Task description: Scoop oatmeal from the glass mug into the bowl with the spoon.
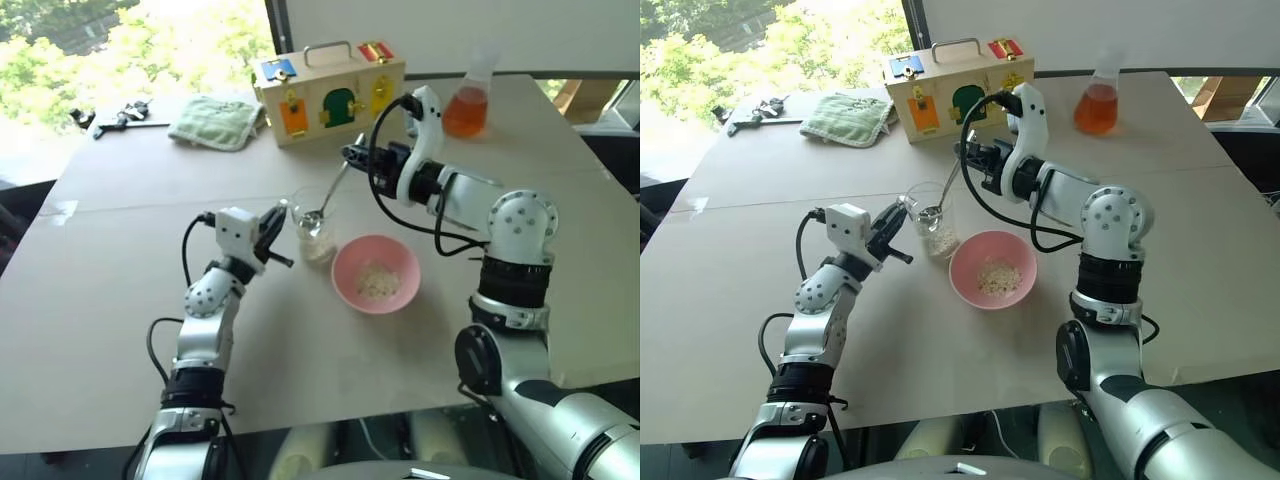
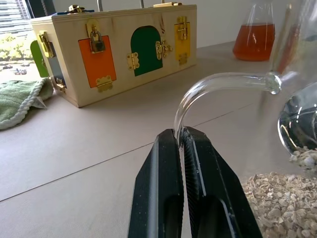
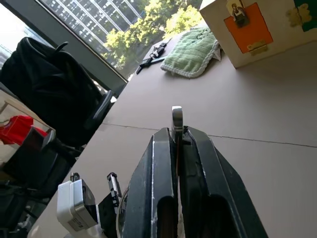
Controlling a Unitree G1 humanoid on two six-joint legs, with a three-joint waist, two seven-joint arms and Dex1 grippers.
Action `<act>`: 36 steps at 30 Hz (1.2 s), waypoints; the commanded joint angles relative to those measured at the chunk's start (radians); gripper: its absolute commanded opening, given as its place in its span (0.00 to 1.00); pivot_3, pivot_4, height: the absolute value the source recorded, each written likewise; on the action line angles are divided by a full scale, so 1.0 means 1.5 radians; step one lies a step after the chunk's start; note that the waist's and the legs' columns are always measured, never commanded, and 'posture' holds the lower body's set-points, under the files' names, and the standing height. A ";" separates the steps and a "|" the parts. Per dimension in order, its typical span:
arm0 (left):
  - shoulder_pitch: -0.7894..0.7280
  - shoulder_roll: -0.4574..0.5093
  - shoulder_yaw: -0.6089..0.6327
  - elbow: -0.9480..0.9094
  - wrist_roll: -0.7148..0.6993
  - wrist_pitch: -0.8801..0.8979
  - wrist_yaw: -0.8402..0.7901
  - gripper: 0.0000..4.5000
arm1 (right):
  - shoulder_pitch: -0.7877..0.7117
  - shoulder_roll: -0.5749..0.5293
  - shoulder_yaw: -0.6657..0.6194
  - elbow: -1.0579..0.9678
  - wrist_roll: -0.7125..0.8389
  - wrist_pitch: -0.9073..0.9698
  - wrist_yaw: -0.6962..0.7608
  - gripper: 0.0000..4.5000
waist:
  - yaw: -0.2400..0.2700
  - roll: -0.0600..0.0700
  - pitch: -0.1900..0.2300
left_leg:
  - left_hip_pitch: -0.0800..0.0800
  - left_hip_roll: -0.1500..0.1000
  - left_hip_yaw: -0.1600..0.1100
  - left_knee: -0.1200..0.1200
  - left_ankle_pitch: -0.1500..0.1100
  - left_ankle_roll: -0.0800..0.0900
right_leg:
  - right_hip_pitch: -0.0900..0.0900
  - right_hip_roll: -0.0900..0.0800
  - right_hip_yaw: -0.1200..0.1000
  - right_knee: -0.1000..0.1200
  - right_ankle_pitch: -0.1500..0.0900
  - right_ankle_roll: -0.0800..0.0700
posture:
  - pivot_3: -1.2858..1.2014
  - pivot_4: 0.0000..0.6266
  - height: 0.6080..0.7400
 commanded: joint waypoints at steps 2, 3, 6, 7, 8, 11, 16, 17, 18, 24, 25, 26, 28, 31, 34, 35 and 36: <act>-0.001 -0.002 -0.015 0.020 0.015 -0.003 -0.004 0.00 | -0.026 0.015 -0.042 -0.010 0.050 0.029 -0.035 0.00 | -0.001 0.000 0.000 | 0.000 0.000 0.000 0.000 0.000 0.000 | 0.000 0.000 0.000 0.000 0.000 0.000 | 0.52 0.24 1.00; -0.002 -0.003 -0.015 0.020 0.015 -0.004 -0.004 0.00 | -0.028 0.016 -0.054 -0.008 0.057 0.034 -0.046 0.00 | -0.001 0.000 0.000 | 0.000 0.000 0.000 0.000 0.000 0.000 | 0.000 0.000 0.000 0.000 0.000 0.000 | 0.52 0.24 1.00; -0.004 -0.010 -0.017 0.021 0.015 -0.006 -0.002 0.00 | -0.036 0.009 -0.076 0.001 0.069 0.041 -0.064 0.00 | -0.001 0.000 0.000 | 0.000 0.000 0.000 0.000 0.000 0.000 | 0.000 0.000 0.000 0.000 0.000 0.000 | 0.52 0.24 1.00; -0.004 -0.012 -0.018 0.021 0.016 -0.007 -0.001 0.00 | -0.039 0.007 -0.084 0.005 0.073 0.043 -0.072 0.00 | -0.001 0.000 0.000 | 0.000 0.000 0.000 0.000 0.000 0.000 | 0.000 0.000 0.000 0.000 0.000 0.000 | 0.52 0.24 1.00; -0.003 -0.013 -0.019 0.020 0.016 -0.008 0.000 0.00 | -0.043 0.005 -0.090 0.009 0.077 0.044 -0.078 0.00 | -0.001 0.000 0.000 | 0.000 0.000 0.000 0.000 0.000 0.000 | 0.000 0.000 0.000 0.000 0.000 0.000 | 0.52 0.24 1.00; -0.001 -0.018 -0.020 0.019 0.016 -0.010 0.002 0.00 | -0.055 0.002 -0.110 0.020 0.093 0.045 -0.098 0.00 | 0.000 0.000 0.000 | 0.000 0.000 0.000 0.000 0.000 0.000 | 0.000 0.000 0.000 0.000 0.000 0.000 | 0.52 0.24 1.00; 0.002 -0.021 -0.019 0.014 0.018 -0.009 0.006 0.00 | -0.075 -0.005 -0.137 0.038 0.121 0.049 -0.126 0.00 | 0.000 0.000 0.000 | 0.000 0.000 0.000 0.000 0.000 0.000 | 0.000 0.000 0.000 0.000 0.000 0.000 | 0.52 0.24 1.00; 0.003 -0.021 -0.019 0.013 0.018 -0.008 0.006 0.00 | -0.077 -0.006 -0.139 0.040 0.126 0.049 -0.130 0.00 | 0.000 0.000 0.000 | 0.000 0.000 0.000 0.000 0.000 0.000 | 0.000 0.000 0.000 0.000 0.000 0.000 | 0.52 0.24 1.00; 0.004 -0.022 -0.018 0.010 0.018 -0.008 0.008 0.00 | -0.081 -0.010 -0.144 0.043 0.132 0.051 -0.133 0.00 | 0.000 0.000 0.000 | 0.000 0.000 0.000 0.000 0.000 0.000 | 0.000 0.000 0.000 0.000 0.000 0.000 | 0.52 0.24 1.00; 0.008 -0.026 -0.015 0.001 0.016 -0.006 0.017 0.00 | -0.086 -0.023 -0.165 0.059 0.164 0.057 -0.161 0.00 | 0.000 0.000 0.000 | 0.000 0.000 0.000 0.000 0.000 0.000 | 0.000 0.000 0.000 0.000 0.000 0.000 | 0.52 0.24 1.00; 0.009 -0.027 -0.015 0.001 0.015 -0.006 0.018 0.00 | -0.087 -0.024 -0.170 0.060 0.171 0.058 -0.168 0.00 | 0.000 0.000 0.000 | 0.000 0.000 0.000 0.000 0.000 0.000 | 0.000 0.000 0.000 0.000 0.000 0.000 | 0.52 0.24 1.00; 0.009 -0.027 -0.014 0.000 0.015 -0.006 0.019 0.00 | -0.087 -0.025 -0.172 0.061 0.177 0.058 -0.174 0.00 | 0.000 0.000 0.000 | 0.000 0.000 0.000 0.000 0.000 0.000 | 0.000 0.000 0.000 0.000 0.000 0.000 | 0.52 0.24 1.00; 0.010 -0.028 -0.014 0.001 0.015 -0.006 0.019 0.00 | -0.088 -0.025 -0.177 0.063 0.190 0.056 -0.188 0.00 | 0.000 0.000 0.000 | 0.000 0.000 0.000 0.000 0.000 0.000 | 0.000 0.000 0.000 0.000 0.000 0.000 | 0.52 0.24 1.00; 0.009 -0.031 -0.013 0.003 0.013 -0.007 0.021 0.00 | -0.084 -0.015 -0.190 0.064 0.223 0.052 -0.222 0.00 | 0.000 0.001 0.000 | 0.000 0.000 0.000 0.000 0.000 0.000 | 0.000 0.000 0.000 0.000 0.000 0.000 | 0.52 0.24 1.00; 0.008 -0.034 -0.011 0.006 0.011 -0.011 0.021 0.00 | -0.076 -0.006 -0.201 0.065 0.259 0.047 -0.260 0.00 | 0.000 0.001 0.000 | 0.000 0.000 0.000 0.000 0.000 0.000 | 0.000 0.000 0.000 0.000 0.000 0.000 | 0.52 0.24 1.00; 0.007 -0.035 -0.011 0.007 0.010 -0.012 0.021 0.00 | -0.075 -0.004 -0.204 0.067 0.270 0.044 -0.271 0.00 | 0.000 0.001 0.000 | 0.000 0.000 0.000 0.000 0.000 0.000 | 0.000 0.000 0.000 0.000 0.000 0.000 | 0.52 0.24 1.00; 0.005 -0.039 -0.008 0.009 0.005 -0.013 0.021 0.00 | -0.072 0.001 -0.207 0.068 0.284 0.038 -0.286 0.00 | 0.000 0.001 0.000 | 0.000 0.000 0.000 0.000 0.000 0.000 | 0.000 0.000 0.000 0.000 0.000 0.000 | 0.52 0.24 1.00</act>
